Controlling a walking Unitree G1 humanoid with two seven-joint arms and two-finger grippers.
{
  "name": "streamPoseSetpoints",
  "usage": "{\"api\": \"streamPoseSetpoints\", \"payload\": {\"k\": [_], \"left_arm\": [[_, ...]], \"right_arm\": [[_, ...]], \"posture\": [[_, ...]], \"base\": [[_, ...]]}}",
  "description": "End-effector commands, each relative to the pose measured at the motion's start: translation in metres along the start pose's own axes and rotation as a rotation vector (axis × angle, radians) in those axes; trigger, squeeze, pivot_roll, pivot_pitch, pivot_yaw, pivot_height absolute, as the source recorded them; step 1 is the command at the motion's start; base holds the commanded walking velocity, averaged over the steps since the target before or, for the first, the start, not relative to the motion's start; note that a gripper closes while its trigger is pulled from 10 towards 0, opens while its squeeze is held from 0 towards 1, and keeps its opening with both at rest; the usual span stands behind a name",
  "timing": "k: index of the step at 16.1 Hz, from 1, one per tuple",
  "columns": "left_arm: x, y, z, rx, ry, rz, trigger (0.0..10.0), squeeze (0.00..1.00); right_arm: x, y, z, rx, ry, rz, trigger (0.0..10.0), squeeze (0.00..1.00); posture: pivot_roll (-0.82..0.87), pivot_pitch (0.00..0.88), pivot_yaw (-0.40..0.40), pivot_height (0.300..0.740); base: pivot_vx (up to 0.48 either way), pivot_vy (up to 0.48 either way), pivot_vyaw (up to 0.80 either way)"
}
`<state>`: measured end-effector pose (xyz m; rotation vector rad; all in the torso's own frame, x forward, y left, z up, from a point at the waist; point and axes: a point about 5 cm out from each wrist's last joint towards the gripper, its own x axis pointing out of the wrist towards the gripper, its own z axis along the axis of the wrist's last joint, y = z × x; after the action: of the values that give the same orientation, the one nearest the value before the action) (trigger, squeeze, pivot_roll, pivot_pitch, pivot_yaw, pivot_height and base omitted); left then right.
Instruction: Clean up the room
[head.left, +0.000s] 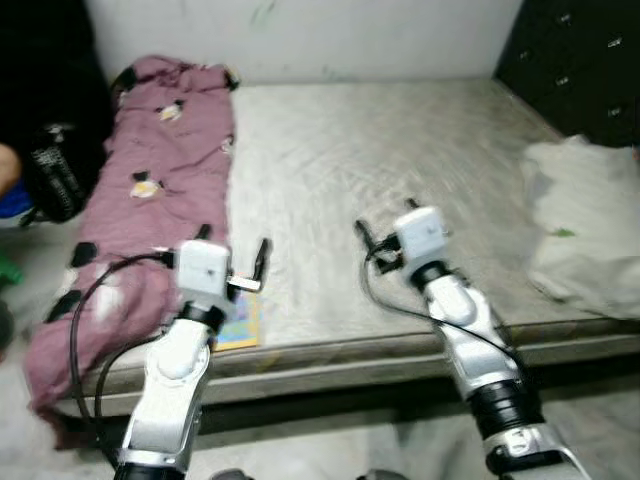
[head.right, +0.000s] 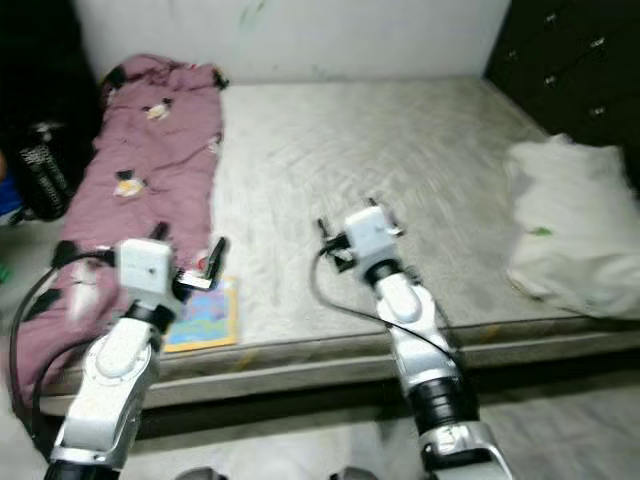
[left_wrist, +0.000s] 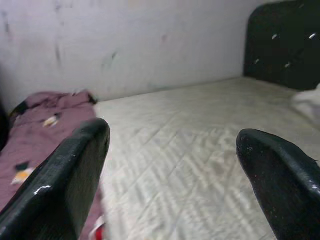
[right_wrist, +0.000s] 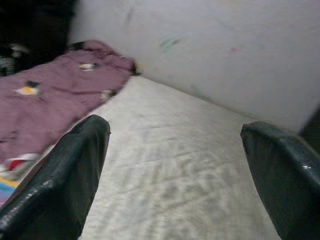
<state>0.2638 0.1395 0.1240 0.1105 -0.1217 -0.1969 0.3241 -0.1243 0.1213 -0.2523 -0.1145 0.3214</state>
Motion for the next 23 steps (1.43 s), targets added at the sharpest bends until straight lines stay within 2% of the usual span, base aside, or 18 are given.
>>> {"api": "streamPoseSetpoints", "payload": {"k": [1, 6, 17, 23], "left_arm": [[-0.0007, 0.0083, -0.0001, 0.008, 0.004, 0.015, 10.0, 0.00], [-0.0015, 0.0074, 0.0039, -0.010, -0.033, -0.002, 10.0, 0.00], [-0.0012, 0.0080, 0.0041, -0.008, -0.036, -0.011, 10.0, 0.00], [-0.0007, 0.0087, 0.0018, -0.005, -0.022, -0.007, 10.0, 0.00]], "right_arm": [[0.0034, 0.0080, 0.0025, 0.013, -0.008, 0.020, 10.0, 0.00], [0.0039, 0.0074, 0.0026, 0.009, -0.009, 0.019, 10.0, 0.00], [0.0049, 0.0077, 0.0019, 0.012, -0.007, 0.018, 10.0, 0.00], [0.0051, 0.0067, 0.0004, 0.017, -0.005, 0.008, 10.0, 0.00]], "posture": [[0.03, 0.000, -0.013, 0.740], [0.03, 0.000, -0.015, 0.740], [0.03, 0.000, -0.013, 0.740], [0.03, 0.000, -0.013, 0.740]], "base": [[0.000, 0.000, 0.00], [0.000, 0.000, 0.00], [0.322, 0.000, 0.00], [0.000, 0.000, 0.00]]}}
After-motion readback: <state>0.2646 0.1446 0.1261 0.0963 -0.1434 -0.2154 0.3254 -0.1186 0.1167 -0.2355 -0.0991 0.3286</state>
